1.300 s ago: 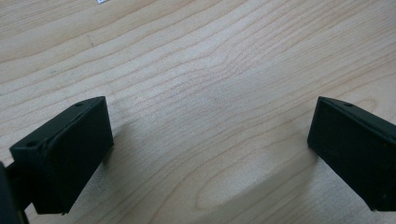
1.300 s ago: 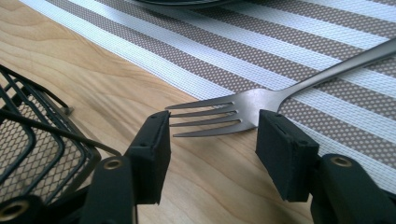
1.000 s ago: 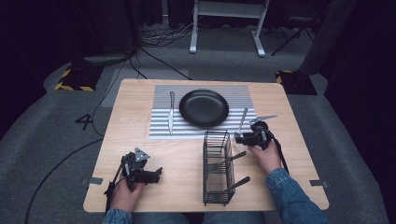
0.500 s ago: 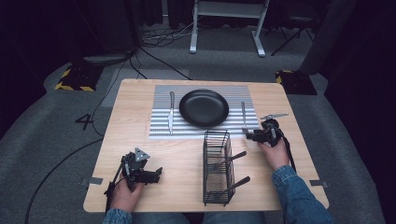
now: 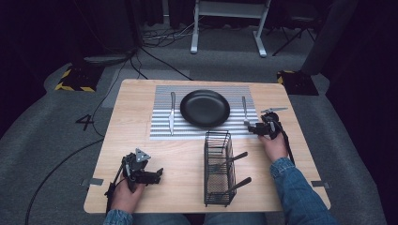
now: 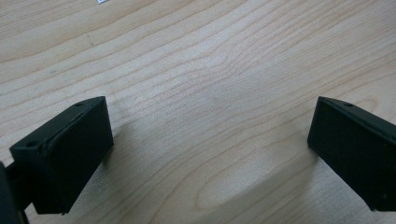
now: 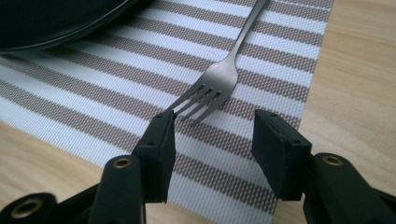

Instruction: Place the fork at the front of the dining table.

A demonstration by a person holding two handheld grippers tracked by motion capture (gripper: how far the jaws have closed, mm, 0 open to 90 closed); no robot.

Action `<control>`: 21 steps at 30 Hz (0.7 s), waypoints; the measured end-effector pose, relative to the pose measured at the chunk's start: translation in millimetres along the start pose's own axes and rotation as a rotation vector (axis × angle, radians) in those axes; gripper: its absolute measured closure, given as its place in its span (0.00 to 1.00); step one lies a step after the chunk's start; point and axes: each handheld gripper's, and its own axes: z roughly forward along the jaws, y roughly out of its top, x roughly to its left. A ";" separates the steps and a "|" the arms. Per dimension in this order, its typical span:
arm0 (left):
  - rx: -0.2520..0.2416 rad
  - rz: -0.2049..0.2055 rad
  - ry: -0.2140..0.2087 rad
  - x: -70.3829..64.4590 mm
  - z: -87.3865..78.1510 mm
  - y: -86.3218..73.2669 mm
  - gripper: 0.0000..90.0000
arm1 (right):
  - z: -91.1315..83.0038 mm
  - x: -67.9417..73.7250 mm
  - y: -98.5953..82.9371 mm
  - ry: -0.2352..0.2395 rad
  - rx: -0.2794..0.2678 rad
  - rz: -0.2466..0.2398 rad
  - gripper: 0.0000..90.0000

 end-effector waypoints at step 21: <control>0.000 0.000 0.000 0.0 0.0 0.0 0.00 | -24.6 2.0 -4.5 0.008 -0.038 -0.001 0.53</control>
